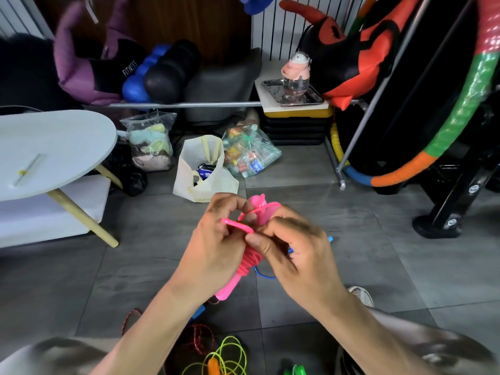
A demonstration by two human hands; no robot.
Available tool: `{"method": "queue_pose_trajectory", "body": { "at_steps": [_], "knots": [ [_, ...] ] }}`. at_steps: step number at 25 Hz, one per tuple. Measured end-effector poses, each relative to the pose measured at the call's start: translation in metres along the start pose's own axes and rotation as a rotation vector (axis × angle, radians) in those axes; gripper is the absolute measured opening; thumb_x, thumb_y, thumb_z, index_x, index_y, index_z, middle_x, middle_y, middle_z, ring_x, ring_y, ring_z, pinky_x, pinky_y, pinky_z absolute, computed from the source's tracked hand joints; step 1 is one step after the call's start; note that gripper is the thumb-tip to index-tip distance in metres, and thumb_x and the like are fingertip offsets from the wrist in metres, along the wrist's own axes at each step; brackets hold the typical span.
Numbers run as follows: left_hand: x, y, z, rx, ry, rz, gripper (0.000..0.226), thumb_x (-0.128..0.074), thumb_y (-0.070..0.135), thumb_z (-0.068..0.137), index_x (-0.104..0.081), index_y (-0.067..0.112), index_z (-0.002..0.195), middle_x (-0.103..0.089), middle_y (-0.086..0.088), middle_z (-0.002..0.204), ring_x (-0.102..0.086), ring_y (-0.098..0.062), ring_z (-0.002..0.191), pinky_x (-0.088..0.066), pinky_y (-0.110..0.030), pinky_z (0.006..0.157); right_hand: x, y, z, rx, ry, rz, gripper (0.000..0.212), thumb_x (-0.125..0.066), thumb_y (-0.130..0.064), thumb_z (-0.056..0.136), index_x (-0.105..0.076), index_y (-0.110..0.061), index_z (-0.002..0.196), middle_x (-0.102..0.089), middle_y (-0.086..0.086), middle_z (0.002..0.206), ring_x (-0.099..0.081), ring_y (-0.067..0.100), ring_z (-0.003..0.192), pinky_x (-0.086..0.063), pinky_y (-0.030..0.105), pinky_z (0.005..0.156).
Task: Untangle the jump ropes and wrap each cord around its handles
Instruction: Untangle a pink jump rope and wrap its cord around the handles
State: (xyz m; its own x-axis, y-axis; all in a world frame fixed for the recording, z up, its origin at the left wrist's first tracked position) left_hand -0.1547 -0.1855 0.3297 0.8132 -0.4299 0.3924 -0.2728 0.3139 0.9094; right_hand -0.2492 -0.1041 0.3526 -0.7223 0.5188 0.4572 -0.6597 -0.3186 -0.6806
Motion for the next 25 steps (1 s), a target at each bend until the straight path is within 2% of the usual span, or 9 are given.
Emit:
{"method": "queue_pose_trajectory", "body": {
  "at_steps": [3, 6, 8, 11, 16, 18, 20, 23, 25],
  "knots": [
    [-0.001, 0.004, -0.004, -0.020, -0.009, 0.042, 0.019, -0.055, 0.007, 0.075, -0.061, 0.023, 0.084, -0.057, 0.010, 0.097, -0.059, 0.000, 0.088, -0.043, -0.012, 0.069, -0.002, -0.008, -0.003, 0.066, -0.029, -0.030, 0.013, -0.063, -0.020, 0.094, -0.066, -0.008, 0.098, -0.064, -0.005, 0.094, -0.061, 0.005, 0.076, -0.050, 0.024, 0.063],
    [-0.002, 0.002, -0.007, -0.005, -0.040, 0.082, 0.030, -0.044, 0.011, 0.062, -0.061, 0.025, 0.082, -0.056, 0.010, 0.096, -0.059, -0.003, 0.088, -0.047, -0.022, 0.073, -0.004, -0.005, 0.002, 0.031, -0.086, 0.062, 0.030, -0.065, -0.015, 0.092, -0.058, -0.020, 0.120, -0.064, -0.011, 0.090, -0.060, -0.003, 0.071, -0.047, 0.015, 0.065],
    [-0.001, -0.006, -0.004, 0.043, -0.031, 0.074, 0.023, -0.049, 0.007, 0.072, -0.061, 0.025, 0.079, -0.057, 0.006, 0.095, -0.059, 0.001, 0.082, -0.046, -0.019, 0.068, -0.008, 0.004, 0.004, -0.073, -0.091, 0.191, 0.025, -0.067, -0.005, 0.090, -0.066, -0.016, 0.112, -0.066, -0.012, 0.083, -0.059, 0.003, 0.065, -0.044, 0.016, 0.062],
    [-0.003, -0.029, 0.000, 0.205, 0.005, -0.093, 0.018, -0.057, -0.002, 0.085, -0.065, 0.014, 0.085, -0.064, -0.003, 0.093, -0.060, 0.002, 0.067, -0.045, -0.013, 0.059, -0.006, 0.019, -0.002, -0.233, 0.052, 0.225, 0.016, -0.066, 0.003, 0.083, -0.071, -0.010, 0.091, -0.066, -0.021, 0.076, -0.059, 0.000, 0.060, -0.042, 0.012, 0.060],
    [-0.011, -0.053, -0.001, 0.312, 0.063, -0.188, 0.017, -0.061, 0.008, 0.088, -0.066, 0.023, 0.082, -0.066, -0.007, 0.101, -0.067, -0.021, 0.083, -0.053, -0.037, 0.072, 0.007, 0.020, -0.004, -0.287, 0.186, -0.030, 0.018, -0.065, -0.002, 0.074, -0.072, -0.017, 0.079, -0.058, -0.018, 0.058, -0.050, -0.005, 0.050, -0.033, 0.006, 0.054],
    [-0.013, -0.057, -0.003, 0.340, 0.079, -0.212, 0.022, -0.056, 0.003, 0.088, -0.067, 0.021, 0.083, -0.063, -0.006, 0.104, -0.067, -0.026, 0.090, -0.055, -0.044, 0.078, 0.006, 0.013, -0.003, -0.246, 0.148, -0.240, 0.014, -0.064, -0.009, 0.072, -0.071, -0.020, 0.076, -0.058, -0.005, 0.058, -0.039, 0.006, 0.047, -0.027, 0.013, 0.051],
    [-0.012, -0.057, -0.003, 0.338, 0.082, -0.201, 0.024, -0.051, -0.003, 0.089, -0.066, 0.016, 0.086, -0.060, -0.007, 0.107, -0.065, -0.025, 0.093, -0.054, -0.040, 0.081, -0.002, 0.015, -0.004, -0.233, 0.072, -0.388, 0.008, -0.065, -0.012, 0.072, -0.065, -0.019, 0.070, -0.054, 0.000, 0.053, -0.031, 0.015, 0.048, -0.028, 0.024, 0.047],
    [-0.012, -0.051, -0.001, 0.322, 0.071, -0.141, 0.020, -0.052, -0.001, 0.092, -0.065, 0.012, 0.087, -0.056, 0.000, 0.107, -0.062, -0.014, 0.095, -0.047, -0.024, 0.080, -0.015, 0.017, -0.005, -0.143, -0.072, -0.650, 0.030, -0.084, -0.010, 0.062, -0.055, -0.017, 0.062, -0.055, 0.000, 0.053, -0.049, 0.026, 0.039, -0.027, 0.024, 0.040],
    [-0.017, -0.049, -0.001, 0.331, 0.056, -0.164, 0.018, -0.053, -0.001, 0.092, -0.065, 0.011, 0.085, -0.054, 0.005, 0.104, -0.060, -0.011, 0.094, -0.043, -0.023, 0.079, -0.013, 0.016, -0.003, -0.116, -0.076, -0.667, 0.034, -0.085, -0.007, 0.055, -0.052, -0.016, 0.056, -0.054, 0.001, 0.050, -0.048, 0.026, 0.036, -0.020, 0.020, 0.042]
  ]
}}
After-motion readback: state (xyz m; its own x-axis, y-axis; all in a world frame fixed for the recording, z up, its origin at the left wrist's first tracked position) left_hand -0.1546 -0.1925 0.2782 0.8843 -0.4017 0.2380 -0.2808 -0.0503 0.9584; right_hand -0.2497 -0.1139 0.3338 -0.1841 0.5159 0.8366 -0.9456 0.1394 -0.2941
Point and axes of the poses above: each hand's wrist, its own z-axis towards the middle knuckle, its own x-axis out of the back of the hand, y = z × x, the point moved 10 cm from there along z, towards the middle knuckle
